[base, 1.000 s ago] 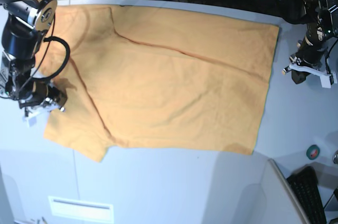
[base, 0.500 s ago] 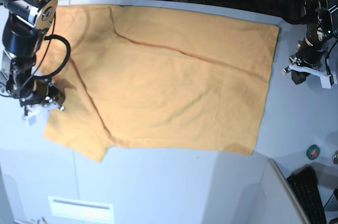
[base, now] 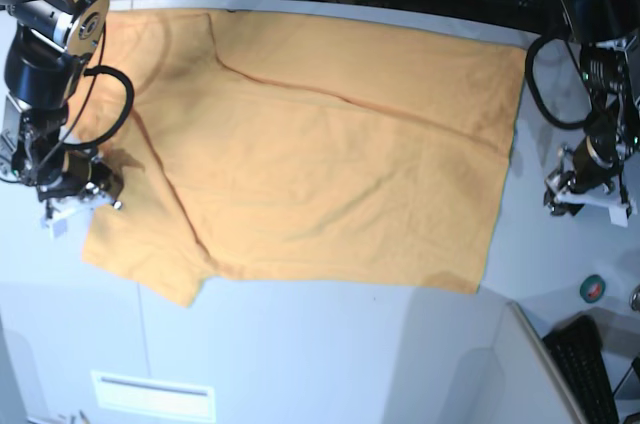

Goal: Layout the t-shirt on the table in an organized manner, then fold the t-shirt properly
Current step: 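Lower the left gripper and grasp the shirt's opposite side edge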

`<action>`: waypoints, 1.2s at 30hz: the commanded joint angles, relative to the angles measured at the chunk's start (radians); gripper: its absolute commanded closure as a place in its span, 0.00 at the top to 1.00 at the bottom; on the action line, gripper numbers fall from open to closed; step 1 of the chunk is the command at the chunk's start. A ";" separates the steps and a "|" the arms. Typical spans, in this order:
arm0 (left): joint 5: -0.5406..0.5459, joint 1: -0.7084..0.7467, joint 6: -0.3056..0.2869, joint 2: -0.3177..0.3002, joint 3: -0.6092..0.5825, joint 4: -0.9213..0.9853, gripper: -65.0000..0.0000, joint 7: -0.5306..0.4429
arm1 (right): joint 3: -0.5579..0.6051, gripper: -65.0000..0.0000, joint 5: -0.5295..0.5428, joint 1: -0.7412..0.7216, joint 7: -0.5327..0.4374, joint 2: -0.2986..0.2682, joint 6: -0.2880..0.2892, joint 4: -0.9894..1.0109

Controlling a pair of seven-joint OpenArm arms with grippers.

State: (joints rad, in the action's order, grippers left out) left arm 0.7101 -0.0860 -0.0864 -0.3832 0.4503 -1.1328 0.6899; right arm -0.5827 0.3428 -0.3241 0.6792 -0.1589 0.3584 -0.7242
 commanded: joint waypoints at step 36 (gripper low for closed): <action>0.012 -0.426 -0.009 0.003 -0.539 0.658 0.00 -0.167 | -0.001 0.00 -0.001 -0.020 0.000 -0.017 0.000 -0.016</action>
State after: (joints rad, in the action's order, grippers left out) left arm 0.7269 -0.4980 -0.1017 -0.3691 -0.0868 -0.4709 0.4976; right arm -0.5827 0.3374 -0.3233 0.6838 -0.1638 0.3588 -0.7269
